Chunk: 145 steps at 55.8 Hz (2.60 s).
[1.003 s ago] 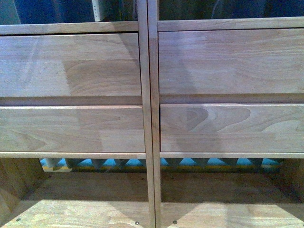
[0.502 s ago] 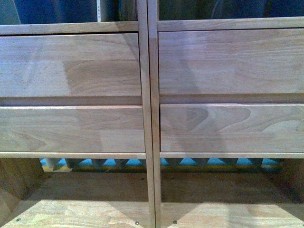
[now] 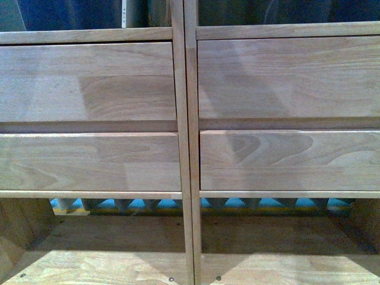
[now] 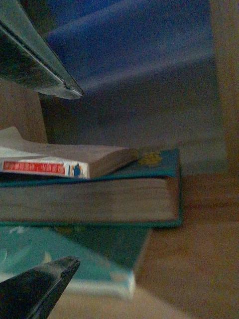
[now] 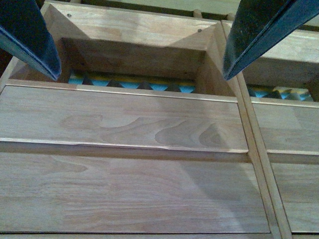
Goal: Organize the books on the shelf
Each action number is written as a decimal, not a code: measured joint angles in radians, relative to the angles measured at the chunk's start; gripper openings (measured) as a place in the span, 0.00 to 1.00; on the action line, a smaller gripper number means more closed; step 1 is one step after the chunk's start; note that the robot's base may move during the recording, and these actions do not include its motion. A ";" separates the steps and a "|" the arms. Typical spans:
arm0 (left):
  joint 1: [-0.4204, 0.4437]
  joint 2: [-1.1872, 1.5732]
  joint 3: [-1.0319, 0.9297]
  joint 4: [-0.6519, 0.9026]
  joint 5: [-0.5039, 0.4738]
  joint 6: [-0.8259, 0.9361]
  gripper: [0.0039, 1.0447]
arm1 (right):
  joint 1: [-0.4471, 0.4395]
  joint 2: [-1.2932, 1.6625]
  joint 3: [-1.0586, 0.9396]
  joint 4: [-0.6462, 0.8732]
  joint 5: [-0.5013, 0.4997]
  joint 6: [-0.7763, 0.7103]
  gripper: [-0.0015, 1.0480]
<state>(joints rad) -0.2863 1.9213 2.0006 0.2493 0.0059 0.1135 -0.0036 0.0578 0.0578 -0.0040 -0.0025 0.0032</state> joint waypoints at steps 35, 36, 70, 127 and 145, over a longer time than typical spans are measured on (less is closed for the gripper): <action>0.251 -0.989 -1.048 0.140 -0.035 -0.074 0.93 | 0.000 0.000 0.000 0.000 0.000 0.000 0.93; 0.264 -1.007 -1.063 0.134 -0.025 -0.081 0.93 | 0.000 0.000 0.000 0.000 0.000 0.000 0.93; 0.490 -1.659 -1.635 -0.352 0.188 -0.128 0.25 | 0.000 -0.034 -0.029 0.002 0.001 0.000 0.52; 0.290 -1.867 -1.940 -0.262 -0.004 -0.122 0.02 | 0.001 -0.051 -0.043 0.002 0.000 -0.001 0.03; 0.290 -1.916 -1.988 -0.255 -0.005 -0.122 0.02 | 0.001 -0.051 -0.043 0.002 -0.001 -0.001 0.03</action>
<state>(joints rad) 0.0032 0.0055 0.0124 -0.0055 0.0006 -0.0082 -0.0029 0.0063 0.0147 -0.0017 -0.0032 0.0025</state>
